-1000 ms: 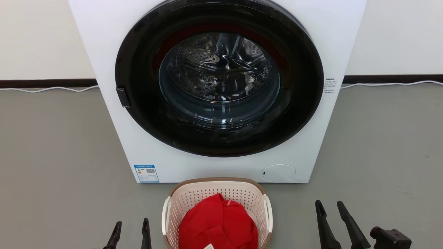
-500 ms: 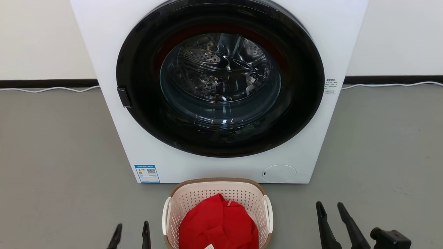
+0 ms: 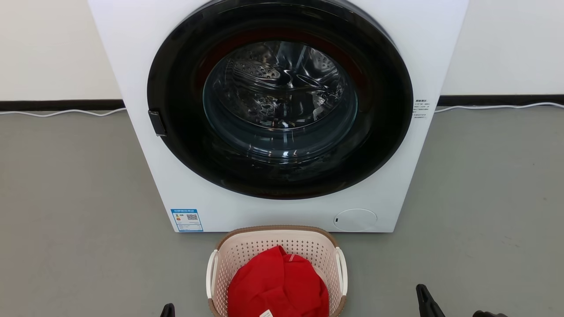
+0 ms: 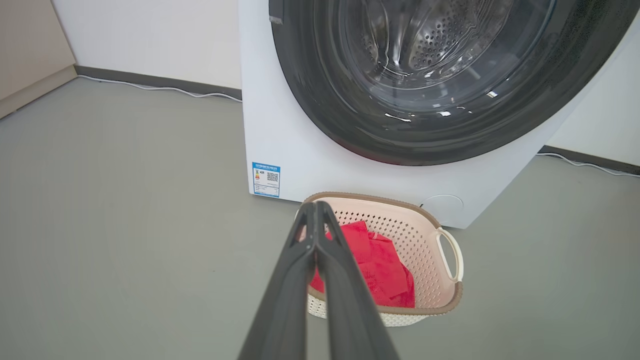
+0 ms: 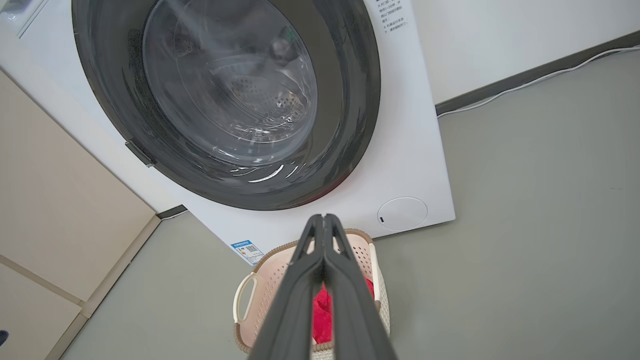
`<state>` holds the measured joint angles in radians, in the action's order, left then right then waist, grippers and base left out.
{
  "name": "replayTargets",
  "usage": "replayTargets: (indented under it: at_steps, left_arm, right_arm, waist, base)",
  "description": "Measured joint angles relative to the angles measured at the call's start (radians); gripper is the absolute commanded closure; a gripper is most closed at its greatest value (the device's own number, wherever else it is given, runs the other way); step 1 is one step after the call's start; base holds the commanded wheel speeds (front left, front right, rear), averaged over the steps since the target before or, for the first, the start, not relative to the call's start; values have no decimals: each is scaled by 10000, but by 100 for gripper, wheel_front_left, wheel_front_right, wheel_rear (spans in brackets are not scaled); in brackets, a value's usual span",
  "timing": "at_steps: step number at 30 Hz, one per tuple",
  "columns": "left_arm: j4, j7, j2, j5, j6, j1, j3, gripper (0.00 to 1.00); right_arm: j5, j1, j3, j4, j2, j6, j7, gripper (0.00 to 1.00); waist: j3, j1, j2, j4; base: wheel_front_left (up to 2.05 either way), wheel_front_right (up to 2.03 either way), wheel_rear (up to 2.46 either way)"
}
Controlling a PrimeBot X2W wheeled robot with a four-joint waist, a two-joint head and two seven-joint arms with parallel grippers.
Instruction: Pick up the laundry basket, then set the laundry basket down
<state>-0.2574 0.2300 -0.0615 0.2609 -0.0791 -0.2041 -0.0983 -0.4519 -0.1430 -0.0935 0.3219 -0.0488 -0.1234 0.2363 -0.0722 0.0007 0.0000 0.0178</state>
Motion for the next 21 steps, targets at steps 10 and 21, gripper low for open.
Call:
replayTargets:
  at_steps: [10,21]
  left_arm:
    - [-4,-280,8,1158,107,74,148,100]
    - [-10,-577,21,2403,359,218,314,100]
  right_arm:
    - [-1011,26,186,-33,-6,0,-270,100]
    - [-2117,153,305,-92,-13,0,-533,100]
  waist:
    - [86,-4,0,-15]
    - [154,-4,0,-32]
  base:
    - [0,0,0]
    - [0,0,0]
